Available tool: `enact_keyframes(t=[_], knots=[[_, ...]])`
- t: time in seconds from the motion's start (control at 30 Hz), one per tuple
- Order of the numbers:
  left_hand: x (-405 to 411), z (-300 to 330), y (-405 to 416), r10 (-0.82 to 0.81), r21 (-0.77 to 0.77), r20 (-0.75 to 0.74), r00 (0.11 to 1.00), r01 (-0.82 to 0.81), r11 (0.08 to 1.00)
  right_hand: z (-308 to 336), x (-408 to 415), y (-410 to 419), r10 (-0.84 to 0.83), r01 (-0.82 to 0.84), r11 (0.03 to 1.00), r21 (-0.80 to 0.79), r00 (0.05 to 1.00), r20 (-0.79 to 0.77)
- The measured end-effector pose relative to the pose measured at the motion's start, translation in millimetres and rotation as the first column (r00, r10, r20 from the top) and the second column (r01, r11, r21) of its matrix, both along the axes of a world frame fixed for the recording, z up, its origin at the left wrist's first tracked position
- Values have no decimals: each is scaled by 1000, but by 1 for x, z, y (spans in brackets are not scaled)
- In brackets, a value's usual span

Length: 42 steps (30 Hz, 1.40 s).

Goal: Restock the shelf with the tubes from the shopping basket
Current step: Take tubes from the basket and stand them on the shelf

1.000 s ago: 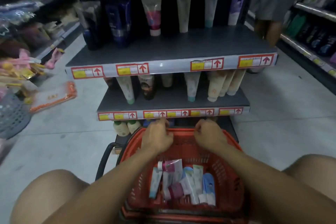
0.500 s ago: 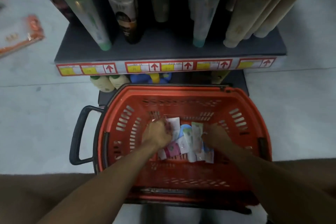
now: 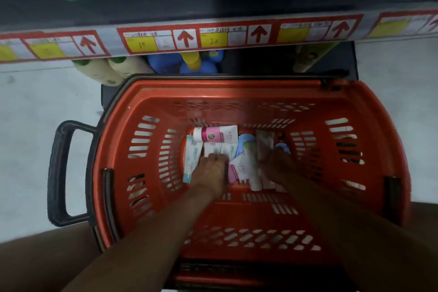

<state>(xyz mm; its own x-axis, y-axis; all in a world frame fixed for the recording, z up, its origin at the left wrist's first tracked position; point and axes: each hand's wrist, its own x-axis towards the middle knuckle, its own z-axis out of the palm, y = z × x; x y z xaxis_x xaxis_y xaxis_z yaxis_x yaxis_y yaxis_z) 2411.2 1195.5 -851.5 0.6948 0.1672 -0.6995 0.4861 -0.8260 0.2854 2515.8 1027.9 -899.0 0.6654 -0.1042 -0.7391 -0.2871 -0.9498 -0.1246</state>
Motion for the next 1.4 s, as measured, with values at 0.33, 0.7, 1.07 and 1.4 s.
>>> enact_keyframes(t=[0.33,0.7,1.07,1.4], knots=[[6,3,1,39,73,-2,999,-39,997,6,7,-6,125,-122,991,52,990,-72],[4,73,15,288,24,150,946,-295,955,77,-5,-14,110,-115,977,178,993,33],[-4,169,16,440,-124,444,781,-433,893,181,-26,-10,96,-189,950,250,935,342],[-1,264,15,464,-240,702,539,-434,868,267,-16,-2,12,-303,872,384,799,602]])
